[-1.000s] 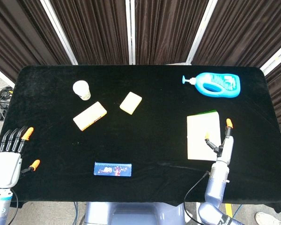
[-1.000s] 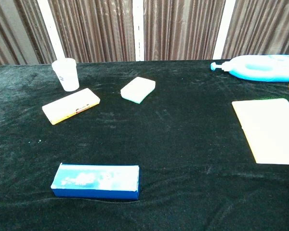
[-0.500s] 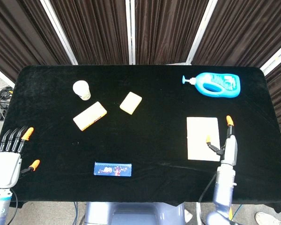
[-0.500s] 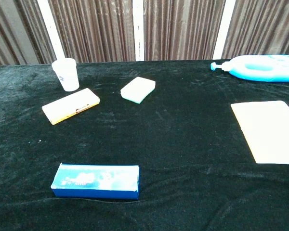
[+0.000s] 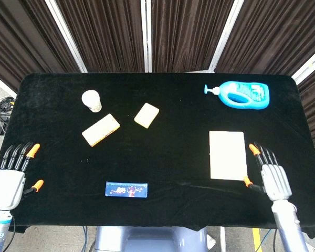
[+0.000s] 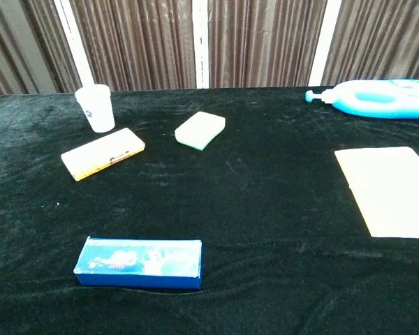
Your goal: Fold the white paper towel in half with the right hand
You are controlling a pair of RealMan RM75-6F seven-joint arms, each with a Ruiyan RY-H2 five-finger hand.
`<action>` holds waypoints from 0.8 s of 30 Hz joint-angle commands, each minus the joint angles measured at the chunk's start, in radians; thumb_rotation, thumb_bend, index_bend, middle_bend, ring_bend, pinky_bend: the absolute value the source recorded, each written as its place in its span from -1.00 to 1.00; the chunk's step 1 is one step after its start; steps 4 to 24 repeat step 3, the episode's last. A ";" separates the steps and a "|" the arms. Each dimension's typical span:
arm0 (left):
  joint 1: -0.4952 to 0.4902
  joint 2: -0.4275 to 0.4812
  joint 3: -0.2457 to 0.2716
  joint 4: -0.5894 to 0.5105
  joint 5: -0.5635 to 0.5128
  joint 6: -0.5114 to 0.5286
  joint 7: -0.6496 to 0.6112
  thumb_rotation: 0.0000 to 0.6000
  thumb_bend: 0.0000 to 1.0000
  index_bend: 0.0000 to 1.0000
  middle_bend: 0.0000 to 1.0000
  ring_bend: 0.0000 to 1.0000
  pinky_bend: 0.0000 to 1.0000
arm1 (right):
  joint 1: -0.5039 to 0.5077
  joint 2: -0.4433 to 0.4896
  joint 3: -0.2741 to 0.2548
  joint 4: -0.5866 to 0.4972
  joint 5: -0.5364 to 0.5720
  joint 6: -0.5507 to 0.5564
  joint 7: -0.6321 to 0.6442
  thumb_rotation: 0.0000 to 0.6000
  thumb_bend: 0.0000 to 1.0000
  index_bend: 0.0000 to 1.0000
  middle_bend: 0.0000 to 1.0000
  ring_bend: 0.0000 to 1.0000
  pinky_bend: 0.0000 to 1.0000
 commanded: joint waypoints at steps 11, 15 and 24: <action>-0.004 -0.004 0.002 0.009 0.005 -0.005 0.003 1.00 -0.66 -1.00 -1.00 -1.00 -1.00 | -0.031 0.010 -0.051 0.064 -0.071 0.075 -0.100 1.00 -0.59 -1.00 -1.00 -1.00 -1.00; -0.004 -0.004 0.002 0.009 0.005 -0.005 0.003 1.00 -0.66 -1.00 -1.00 -1.00 -1.00 | -0.031 0.010 -0.051 0.064 -0.071 0.075 -0.100 1.00 -0.59 -1.00 -1.00 -1.00 -1.00; -0.004 -0.004 0.002 0.009 0.005 -0.005 0.003 1.00 -0.66 -1.00 -1.00 -1.00 -1.00 | -0.031 0.010 -0.051 0.064 -0.071 0.075 -0.100 1.00 -0.59 -1.00 -1.00 -1.00 -1.00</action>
